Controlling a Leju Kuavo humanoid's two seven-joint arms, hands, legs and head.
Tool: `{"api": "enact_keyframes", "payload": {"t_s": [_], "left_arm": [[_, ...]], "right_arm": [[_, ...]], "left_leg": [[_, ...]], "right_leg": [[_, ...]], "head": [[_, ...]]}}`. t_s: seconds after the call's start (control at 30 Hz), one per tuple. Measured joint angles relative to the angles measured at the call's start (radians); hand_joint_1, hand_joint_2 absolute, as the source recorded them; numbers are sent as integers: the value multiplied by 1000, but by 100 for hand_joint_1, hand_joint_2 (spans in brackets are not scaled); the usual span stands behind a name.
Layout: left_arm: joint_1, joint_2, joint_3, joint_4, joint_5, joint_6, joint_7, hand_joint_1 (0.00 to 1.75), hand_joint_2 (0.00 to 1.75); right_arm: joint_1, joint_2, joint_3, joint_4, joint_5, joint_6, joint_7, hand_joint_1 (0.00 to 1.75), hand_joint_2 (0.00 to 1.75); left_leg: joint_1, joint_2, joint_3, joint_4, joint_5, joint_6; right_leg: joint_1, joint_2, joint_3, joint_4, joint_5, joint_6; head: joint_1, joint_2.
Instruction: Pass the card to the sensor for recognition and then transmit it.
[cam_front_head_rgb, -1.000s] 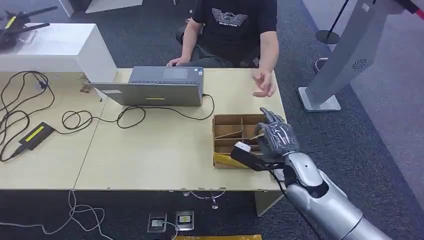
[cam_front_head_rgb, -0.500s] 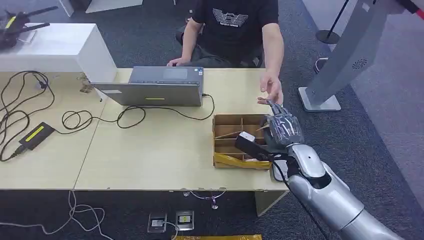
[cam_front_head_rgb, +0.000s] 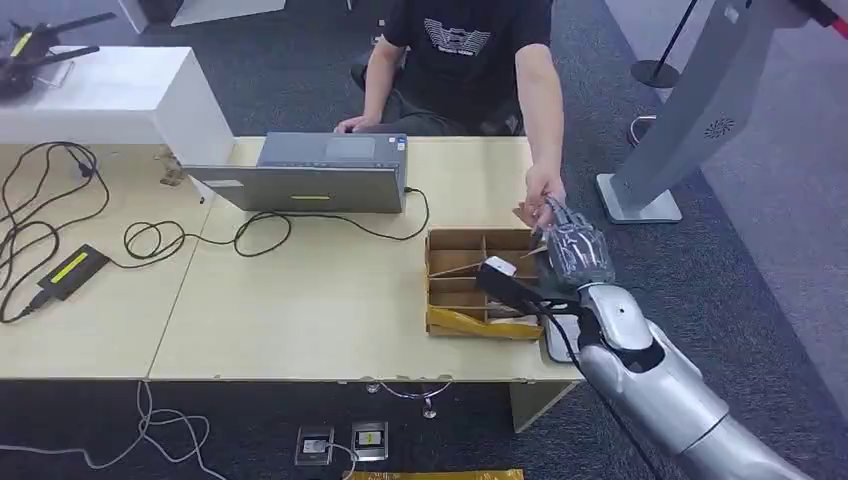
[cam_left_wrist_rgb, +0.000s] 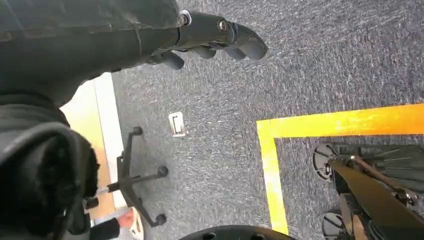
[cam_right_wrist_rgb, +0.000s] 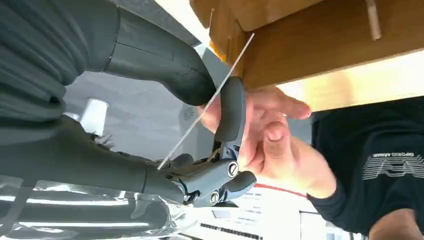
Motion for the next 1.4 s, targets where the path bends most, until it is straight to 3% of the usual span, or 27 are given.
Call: {"api": "enact_keyframes", "payload": {"t_s": [0.57,0.6,0.63,1.4], "left_arm": [[-1,7,-21,0,-26,-24,-4,0,0],[-1,7,-22,0,-27,-26,-4,0,0],[-1,7,-24,0,-30,-26,-4,0,0],[-2,12,-37,0,-26,-23,-4,0,0]], "right_arm": [[23,-32,-56,-17,33,31,42,175,175],[26,-36,-58,-21,33,34,44,75,175],[29,-39,-60,-25,34,37,47,3,175],[49,-64,-71,-79,121,41,64,0,175]], "left_leg": [[0,0,0,0,0,0],[0,0,0,0,0,0],[0,0,0,0,0,0],[0,0,0,0,0,0]], "right_leg": [[0,0,0,0,0,0],[0,0,0,0,0,0],[0,0,0,0,0,0],[0,0,0,0,0,0]], "head": [[0,0],[0,0],[0,0],[0,0]]}}
